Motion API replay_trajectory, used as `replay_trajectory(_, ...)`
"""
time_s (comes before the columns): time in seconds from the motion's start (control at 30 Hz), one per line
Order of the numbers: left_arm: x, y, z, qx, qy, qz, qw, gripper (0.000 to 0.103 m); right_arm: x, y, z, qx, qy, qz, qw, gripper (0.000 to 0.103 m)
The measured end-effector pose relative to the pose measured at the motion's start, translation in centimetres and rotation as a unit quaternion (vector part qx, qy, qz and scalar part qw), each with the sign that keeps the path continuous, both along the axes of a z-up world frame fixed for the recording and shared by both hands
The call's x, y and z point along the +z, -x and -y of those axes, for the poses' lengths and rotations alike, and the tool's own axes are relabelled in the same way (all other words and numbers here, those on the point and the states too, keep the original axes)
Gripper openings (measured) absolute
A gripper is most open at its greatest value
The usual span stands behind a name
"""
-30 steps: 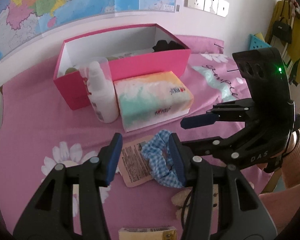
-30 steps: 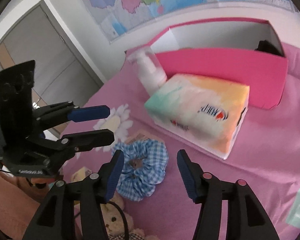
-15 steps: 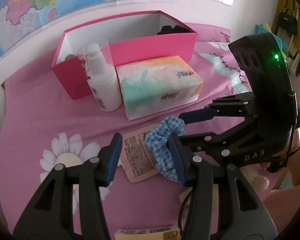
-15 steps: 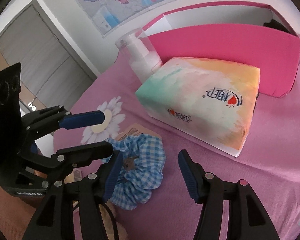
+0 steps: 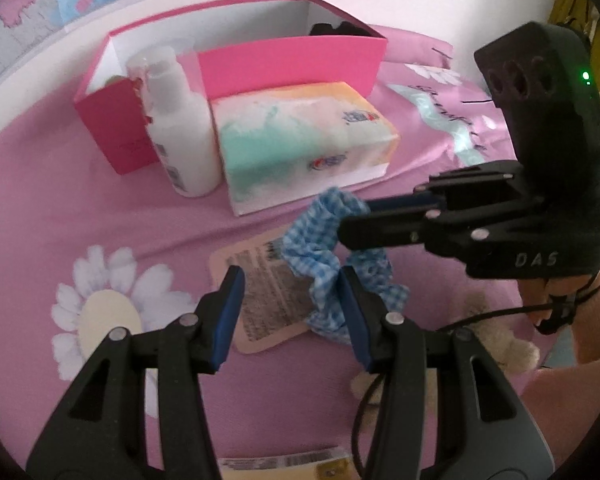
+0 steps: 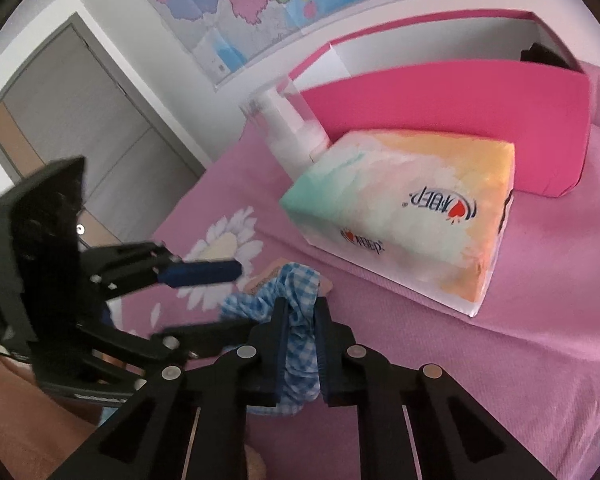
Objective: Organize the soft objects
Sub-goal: 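Carry the blue scrunchie into the pink box and release it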
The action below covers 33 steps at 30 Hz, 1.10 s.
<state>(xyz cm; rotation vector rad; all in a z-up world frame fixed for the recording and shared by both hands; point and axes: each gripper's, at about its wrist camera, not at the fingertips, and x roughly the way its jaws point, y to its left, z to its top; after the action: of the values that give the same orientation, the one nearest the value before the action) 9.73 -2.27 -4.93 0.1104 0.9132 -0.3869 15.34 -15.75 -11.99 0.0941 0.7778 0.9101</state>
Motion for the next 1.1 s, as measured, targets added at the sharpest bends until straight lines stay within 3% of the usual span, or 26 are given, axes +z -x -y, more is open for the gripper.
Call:
replay_trajectory(0.3,1.8,-0.1,0.4,-0.042,0.068,-0.007,0.9968,0.050,3.2,1.5,1.5,0.002,-0.038,0.030,0.999,0.010)
replay_trajectory(0.37,2.5,-0.2,0.6,-0.050,0.076,0.002,0.9959,0.035,4.3,1.9,1.7,0.001,-0.040,0.046,0.998,0.010)
replay_trajectory(0.53,5.1,-1.4,1.2,-0.052,0.079,0.033,0.9949,0.029,7.0,1.4,2.1,-0.004,-0.044,0.078,0.996,0.010)
replay_trajectory(0.8,9.0,-6.9,2.1,-0.028,0.081,0.071,0.9938,0.028,11.6,-2.6,3.1,-0.047,-0.057,0.121,0.990,0.010)
replay_trajectory(1.1,10.3,-13.6,2.3,0.014,0.076,0.053,0.9956,0.023,13.2,-8.7,4.0,-0.094,-0.075,0.107,0.987,0.010)
